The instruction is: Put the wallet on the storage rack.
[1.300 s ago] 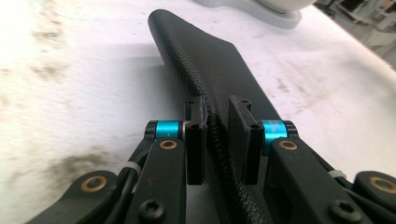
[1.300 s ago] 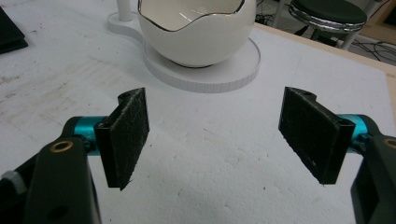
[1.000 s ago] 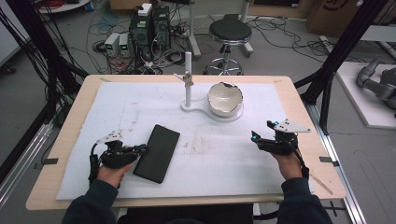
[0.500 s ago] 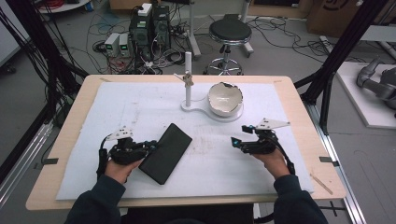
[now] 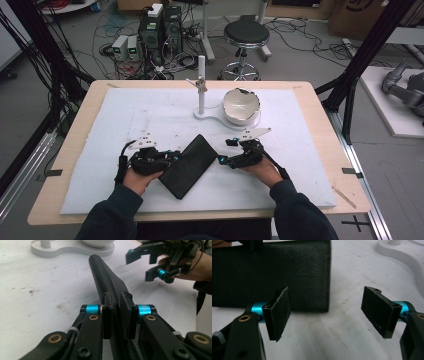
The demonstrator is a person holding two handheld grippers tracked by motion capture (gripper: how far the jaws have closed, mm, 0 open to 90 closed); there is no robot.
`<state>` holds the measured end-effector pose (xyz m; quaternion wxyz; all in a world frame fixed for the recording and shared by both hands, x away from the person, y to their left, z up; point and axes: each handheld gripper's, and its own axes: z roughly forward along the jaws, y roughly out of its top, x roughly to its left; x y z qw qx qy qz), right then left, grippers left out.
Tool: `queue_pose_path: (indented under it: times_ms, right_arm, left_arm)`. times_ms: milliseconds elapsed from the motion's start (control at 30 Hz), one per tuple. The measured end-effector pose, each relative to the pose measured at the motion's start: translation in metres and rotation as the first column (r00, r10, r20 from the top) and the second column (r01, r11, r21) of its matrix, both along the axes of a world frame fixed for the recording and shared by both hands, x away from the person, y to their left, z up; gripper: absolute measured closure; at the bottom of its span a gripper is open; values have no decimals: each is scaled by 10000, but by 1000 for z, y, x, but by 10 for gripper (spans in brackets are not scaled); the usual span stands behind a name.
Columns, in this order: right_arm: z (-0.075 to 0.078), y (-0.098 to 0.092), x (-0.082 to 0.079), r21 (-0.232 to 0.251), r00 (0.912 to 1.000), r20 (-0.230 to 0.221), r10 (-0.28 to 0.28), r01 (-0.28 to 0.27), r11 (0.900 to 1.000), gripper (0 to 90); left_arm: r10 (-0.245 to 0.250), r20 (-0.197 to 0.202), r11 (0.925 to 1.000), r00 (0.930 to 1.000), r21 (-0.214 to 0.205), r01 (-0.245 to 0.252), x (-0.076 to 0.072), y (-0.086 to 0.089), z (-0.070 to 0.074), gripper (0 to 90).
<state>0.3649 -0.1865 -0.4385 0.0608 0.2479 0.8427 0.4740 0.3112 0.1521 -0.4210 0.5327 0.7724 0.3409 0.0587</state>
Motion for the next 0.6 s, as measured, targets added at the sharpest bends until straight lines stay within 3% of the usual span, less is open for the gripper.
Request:
queue_pose_path:
  times_ms: [167,300,333,433,600]
  right_arm:
    - [-9,15,3,-506,9991,-185,373,-382,9980,248]
    - [-10,23,1,-1171,9939,-196,1086,-1102,9870,446]
    - [-10,24,0,-1311,9931,-102,1172,-1175,9844,446]
    - [-10,23,1,-1235,9931,-293,1135,-1163,9855,496]
    - [-9,21,0,-1416,9931,-37,1172,-1166,9830,588]
  left_arm:
    - [-151,24,9999,9999,-6,151,0,-4,1,803]
    - [-182,-50,9998,9998,-68,182,0,-3,0,803]
    - [-196,-39,9998,9998,-79,196,0,-3,-1,803]
    - [-209,-61,9997,9998,-157,208,-1,-2,-1,802]
    - [-239,-196,9993,9995,-288,233,0,0,-4,796]
